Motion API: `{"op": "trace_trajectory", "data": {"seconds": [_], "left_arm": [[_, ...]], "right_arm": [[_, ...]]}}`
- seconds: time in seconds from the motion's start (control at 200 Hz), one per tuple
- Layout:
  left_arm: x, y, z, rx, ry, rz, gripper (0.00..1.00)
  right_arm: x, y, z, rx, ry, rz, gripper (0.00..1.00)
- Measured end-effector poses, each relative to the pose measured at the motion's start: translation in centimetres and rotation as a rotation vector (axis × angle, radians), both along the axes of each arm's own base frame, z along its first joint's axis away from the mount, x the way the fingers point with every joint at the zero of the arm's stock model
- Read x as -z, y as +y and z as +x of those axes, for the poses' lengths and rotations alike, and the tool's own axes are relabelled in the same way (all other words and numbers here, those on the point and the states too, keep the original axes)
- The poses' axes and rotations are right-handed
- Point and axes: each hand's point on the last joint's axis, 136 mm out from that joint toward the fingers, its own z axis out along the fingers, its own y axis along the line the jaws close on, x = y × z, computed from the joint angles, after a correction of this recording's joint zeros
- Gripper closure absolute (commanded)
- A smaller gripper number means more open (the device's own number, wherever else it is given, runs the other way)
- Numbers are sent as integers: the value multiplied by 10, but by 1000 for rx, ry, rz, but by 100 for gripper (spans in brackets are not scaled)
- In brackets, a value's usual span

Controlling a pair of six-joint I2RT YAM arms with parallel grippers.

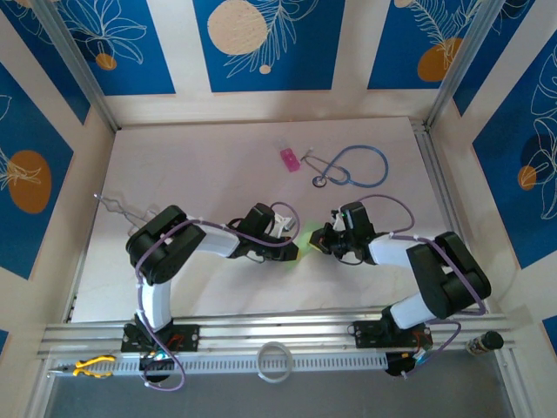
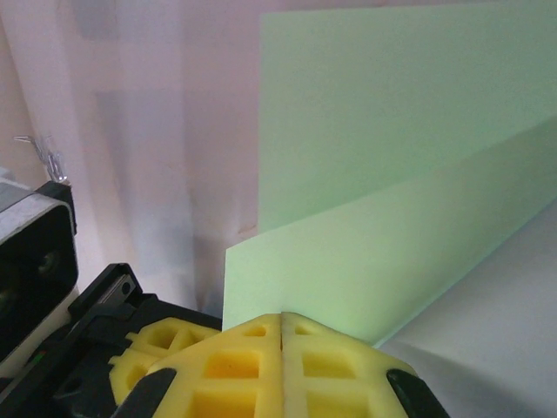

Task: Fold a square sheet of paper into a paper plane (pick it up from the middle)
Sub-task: Fold the wing for the fifth time at the center of the table.

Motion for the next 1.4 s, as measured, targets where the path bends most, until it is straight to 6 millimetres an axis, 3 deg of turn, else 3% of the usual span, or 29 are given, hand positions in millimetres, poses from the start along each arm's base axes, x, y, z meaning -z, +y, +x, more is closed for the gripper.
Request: {"op": "trace_trajectory", "data": {"seconds": [0.485, 0.9, 1.21, 1.401], "left_arm": [[-1, 0, -1, 7, -2, -4, 100], [-2, 1, -3, 37, -40, -8, 91], [-2, 12, -15, 48, -27, 5, 90], [-4, 14, -20, 58, -21, -3, 85]], "right_arm": [[8, -1, 2, 4, 10, -10, 98], [15, 1, 6, 5, 32, -19, 98], [18, 0, 4, 4, 49, -26, 98], [18, 1, 5, 1, 51, -28, 98]]}}
